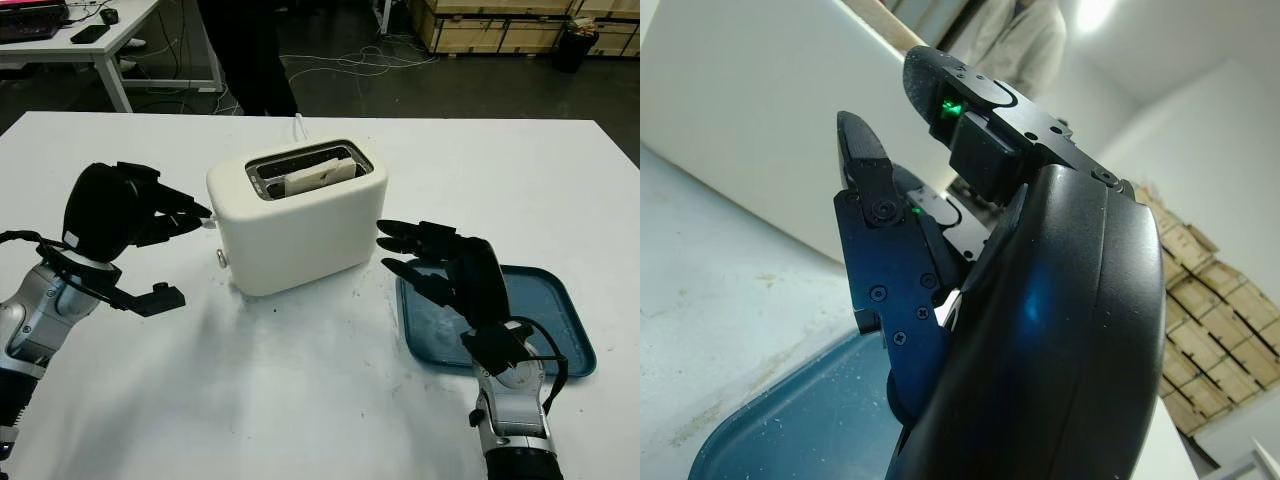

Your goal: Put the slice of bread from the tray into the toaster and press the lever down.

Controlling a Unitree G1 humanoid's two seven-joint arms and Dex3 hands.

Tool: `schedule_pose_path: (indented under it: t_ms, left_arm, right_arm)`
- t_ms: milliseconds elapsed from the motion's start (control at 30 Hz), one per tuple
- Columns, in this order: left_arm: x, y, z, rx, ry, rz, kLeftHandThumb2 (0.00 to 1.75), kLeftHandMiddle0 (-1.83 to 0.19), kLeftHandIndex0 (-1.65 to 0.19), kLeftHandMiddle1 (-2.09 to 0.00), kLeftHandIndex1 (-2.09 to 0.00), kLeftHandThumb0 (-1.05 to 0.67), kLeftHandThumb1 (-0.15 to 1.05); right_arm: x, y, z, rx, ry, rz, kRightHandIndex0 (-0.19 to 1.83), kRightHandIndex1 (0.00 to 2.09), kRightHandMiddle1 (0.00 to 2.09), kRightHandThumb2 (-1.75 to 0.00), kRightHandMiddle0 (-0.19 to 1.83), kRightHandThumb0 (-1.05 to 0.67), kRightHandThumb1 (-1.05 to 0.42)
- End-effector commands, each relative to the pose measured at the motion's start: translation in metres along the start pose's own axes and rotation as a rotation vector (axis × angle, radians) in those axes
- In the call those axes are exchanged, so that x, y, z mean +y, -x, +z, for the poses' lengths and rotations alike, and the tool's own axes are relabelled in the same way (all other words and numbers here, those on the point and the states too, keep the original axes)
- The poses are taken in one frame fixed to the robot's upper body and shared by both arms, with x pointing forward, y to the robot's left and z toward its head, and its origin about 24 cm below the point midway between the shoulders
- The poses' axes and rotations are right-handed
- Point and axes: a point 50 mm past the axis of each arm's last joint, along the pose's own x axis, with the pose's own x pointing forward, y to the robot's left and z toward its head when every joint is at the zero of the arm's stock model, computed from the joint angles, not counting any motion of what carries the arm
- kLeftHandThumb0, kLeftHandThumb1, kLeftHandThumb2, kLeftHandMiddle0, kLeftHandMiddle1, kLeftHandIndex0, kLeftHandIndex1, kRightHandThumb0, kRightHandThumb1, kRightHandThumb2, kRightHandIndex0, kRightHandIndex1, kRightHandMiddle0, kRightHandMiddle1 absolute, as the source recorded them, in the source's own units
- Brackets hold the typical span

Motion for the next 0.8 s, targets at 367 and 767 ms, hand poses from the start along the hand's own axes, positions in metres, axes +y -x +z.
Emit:
schedule_pose_path:
  t_ms: [367, 767]
  left_arm:
    - [0.001, 0.003, -0.003, 0.055, -0.018, -0.034, 0.00, -1.18, -1.21, -0.89, 0.00, -0.46, 0.58]
    - [-0.012, 0.006, -0.001, 0.078, 0.017, -0.091, 0.00, -1.21, -1.20, -0.73, -0.01, -0.38, 0.55]
  right_arm:
    - [0.001, 0.000, 0.001, -0.012, 0.000, -0.005, 1.03, 0.02, 0.00, 0.00, 0.95, -0.21, -0.88]
    - [0.000, 0.000, 0.002, -0.005, 0.003, -0.007, 1.02, 0.01, 0.00, 0.00, 0.95, -0.22, -0.88]
